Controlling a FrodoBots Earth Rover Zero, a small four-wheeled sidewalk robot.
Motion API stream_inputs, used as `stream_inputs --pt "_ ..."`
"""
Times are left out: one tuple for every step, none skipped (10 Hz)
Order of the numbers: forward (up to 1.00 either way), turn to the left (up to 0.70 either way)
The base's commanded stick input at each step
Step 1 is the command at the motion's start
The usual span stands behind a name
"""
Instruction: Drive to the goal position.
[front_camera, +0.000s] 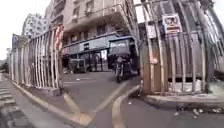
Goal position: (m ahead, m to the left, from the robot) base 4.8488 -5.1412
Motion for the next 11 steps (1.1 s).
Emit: stream_inputs --pt "-0.45 0.00" --pt "-0.45 0.00" --pt "-0.45 0.00" --pt "-0.45 0.00" --pt "-0.45 0.00" --pt "-0.45 0.00" --pt "-0.45 0.00" --pt "-0.45 0.00" --pt "-0.45 0.00" --pt "-0.45 0.00" --pt "-0.45 0.00"
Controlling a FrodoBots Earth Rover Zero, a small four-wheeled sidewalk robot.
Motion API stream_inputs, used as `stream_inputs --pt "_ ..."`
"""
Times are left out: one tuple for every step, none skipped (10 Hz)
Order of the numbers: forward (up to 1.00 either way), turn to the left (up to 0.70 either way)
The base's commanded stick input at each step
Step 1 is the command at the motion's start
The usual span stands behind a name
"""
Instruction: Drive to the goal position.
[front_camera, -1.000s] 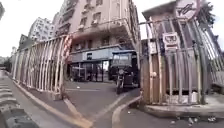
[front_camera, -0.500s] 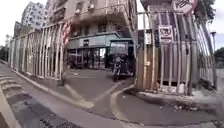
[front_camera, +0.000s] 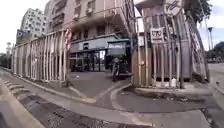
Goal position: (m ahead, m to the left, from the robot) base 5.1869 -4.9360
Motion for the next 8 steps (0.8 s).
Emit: stream_inputs --pt "-0.45 0.00" --pt "-0.45 0.00" --pt "-0.05 0.00" --pt "0.00 0.00" --pt "0.00 0.00" --pt "0.00 0.00" --pt "0.00 0.00" --pt "0.00 0.00"
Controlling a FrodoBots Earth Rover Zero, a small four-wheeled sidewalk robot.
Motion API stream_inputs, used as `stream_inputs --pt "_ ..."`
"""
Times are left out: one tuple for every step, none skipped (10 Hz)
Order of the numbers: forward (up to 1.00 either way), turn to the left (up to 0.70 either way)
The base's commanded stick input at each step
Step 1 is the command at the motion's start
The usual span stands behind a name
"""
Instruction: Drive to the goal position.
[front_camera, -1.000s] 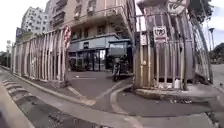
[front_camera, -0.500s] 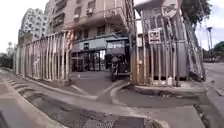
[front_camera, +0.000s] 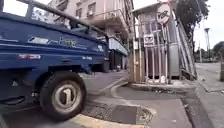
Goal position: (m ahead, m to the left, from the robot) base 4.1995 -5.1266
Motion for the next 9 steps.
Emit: stream_inputs --pt "0.00 0.00" --pt "0.00 0.00" --pt "0.00 0.00" --pt "0.00 0.00" --pt "0.08 0.00" --pt "0.47 0.00" --pt "0.59 0.00" --pt "0.70 0.00" --pt "0.70 0.00"
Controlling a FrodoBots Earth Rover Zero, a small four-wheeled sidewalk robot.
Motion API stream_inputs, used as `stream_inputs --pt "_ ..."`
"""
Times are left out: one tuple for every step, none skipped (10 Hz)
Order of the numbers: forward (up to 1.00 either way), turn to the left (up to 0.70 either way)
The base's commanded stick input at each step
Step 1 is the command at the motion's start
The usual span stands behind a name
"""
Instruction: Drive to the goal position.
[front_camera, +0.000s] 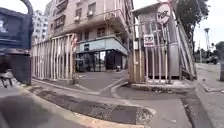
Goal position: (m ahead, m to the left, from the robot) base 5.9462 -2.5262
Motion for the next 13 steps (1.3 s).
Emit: stream_inputs --pt "0.70 0.00" --pt "0.70 0.00" --pt "0.70 0.00" --pt "0.70 0.00" --pt "0.70 0.00" --pt "0.70 0.00" --pt "0.70 0.00" --pt "0.70 0.00" --pt "0.70 0.00" --pt "0.70 0.00" --pt "0.70 0.00" --pt "0.70 0.00" --pt "0.70 0.00"
